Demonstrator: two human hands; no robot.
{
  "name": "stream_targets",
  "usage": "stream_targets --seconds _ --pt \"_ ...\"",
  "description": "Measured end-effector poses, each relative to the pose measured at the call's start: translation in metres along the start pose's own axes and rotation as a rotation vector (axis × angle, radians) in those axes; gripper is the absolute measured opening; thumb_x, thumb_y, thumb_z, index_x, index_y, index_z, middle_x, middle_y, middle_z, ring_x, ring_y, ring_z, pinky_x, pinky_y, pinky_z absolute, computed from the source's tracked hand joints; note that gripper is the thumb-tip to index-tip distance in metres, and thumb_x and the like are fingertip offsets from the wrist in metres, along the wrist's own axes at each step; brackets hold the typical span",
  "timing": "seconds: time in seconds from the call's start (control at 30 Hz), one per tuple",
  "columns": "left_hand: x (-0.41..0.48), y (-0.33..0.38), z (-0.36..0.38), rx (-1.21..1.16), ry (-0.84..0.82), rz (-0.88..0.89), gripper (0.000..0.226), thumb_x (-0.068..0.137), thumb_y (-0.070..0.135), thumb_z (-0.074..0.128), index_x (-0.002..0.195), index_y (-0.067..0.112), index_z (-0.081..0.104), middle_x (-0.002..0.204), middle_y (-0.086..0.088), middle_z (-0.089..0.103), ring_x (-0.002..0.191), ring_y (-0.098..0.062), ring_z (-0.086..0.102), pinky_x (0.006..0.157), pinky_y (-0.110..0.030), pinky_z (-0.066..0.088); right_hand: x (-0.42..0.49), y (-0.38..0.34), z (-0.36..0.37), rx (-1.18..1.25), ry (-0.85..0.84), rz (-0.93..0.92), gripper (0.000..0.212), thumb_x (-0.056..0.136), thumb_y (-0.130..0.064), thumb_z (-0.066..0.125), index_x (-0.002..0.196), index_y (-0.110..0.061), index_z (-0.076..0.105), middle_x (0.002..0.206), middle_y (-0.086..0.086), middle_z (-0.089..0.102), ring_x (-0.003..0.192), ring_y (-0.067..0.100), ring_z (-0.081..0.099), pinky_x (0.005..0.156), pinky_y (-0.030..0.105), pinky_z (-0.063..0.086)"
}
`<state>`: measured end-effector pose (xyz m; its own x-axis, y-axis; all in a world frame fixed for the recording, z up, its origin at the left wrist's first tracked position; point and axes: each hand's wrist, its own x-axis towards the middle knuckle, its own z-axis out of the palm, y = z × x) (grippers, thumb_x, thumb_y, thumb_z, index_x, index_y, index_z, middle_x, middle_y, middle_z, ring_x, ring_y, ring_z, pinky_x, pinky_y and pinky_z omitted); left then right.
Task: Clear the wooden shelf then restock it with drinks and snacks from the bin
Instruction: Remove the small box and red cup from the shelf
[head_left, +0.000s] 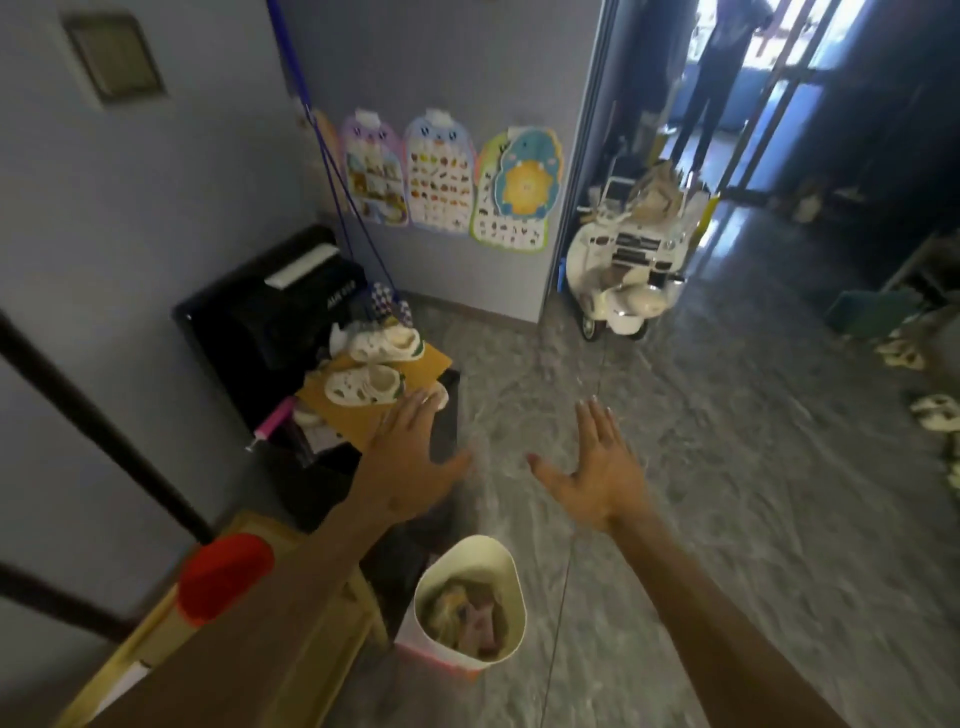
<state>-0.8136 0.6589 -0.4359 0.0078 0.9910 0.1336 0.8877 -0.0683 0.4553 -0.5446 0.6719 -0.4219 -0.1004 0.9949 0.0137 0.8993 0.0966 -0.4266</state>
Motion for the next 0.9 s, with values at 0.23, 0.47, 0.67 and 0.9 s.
stream_targets --seconds 0.23,0.47,0.67,0.9 --pt "-0.018 0.049 -0.196 0.062 0.171 -0.012 0.104 0.083 0.090 0.034 0.163 0.024 0.031 0.171 0.000 0.028 0.159 -0.021 0.023 0.128 -0.053 0.020 -0.013 -0.109 -0.156 0.014 0.123 -0.218 0.123 0.080 -0.093 0.039 0.170 -0.014 0.012 0.178 0.005 0.011 0.164 0.025 0.007 0.132 0.047 0.017" --pt "-0.086 0.018 -0.254 0.119 0.317 -0.208 0.114 0.077 0.099 0.021 0.161 0.023 0.035 0.167 -0.003 0.036 0.153 -0.024 0.034 0.127 -0.052 0.024 -0.004 -0.182 -0.154 -0.026 -0.002 -0.473 0.117 0.084 -0.090 0.047 0.168 -0.014 0.019 0.174 0.011 0.024 0.159 0.032 0.025 0.127 0.049 0.030" --pt "-0.169 -0.047 -0.270 0.155 0.358 -0.421 0.106 0.083 0.093 0.026 0.161 0.022 0.035 0.167 -0.003 0.036 0.153 -0.023 0.036 0.126 -0.047 0.024 -0.012 -0.257 -0.089 0.062 -0.279 -0.616 0.112 0.087 -0.076 0.068 0.169 -0.021 0.015 0.175 0.007 0.022 0.158 0.031 0.027 0.124 0.049 0.030" --pt "-0.240 -0.116 -0.275 0.154 0.383 -0.683 0.102 0.085 0.089 0.032 0.161 0.022 0.035 0.167 -0.004 0.036 0.154 -0.024 0.034 0.127 -0.049 0.024 -0.032 -0.335 -0.003 -0.020 -0.405 -0.771 0.116 0.086 -0.083 0.060 0.170 -0.021 0.009 0.177 0.002 0.013 0.162 0.026 0.018 0.126 0.049 0.027"
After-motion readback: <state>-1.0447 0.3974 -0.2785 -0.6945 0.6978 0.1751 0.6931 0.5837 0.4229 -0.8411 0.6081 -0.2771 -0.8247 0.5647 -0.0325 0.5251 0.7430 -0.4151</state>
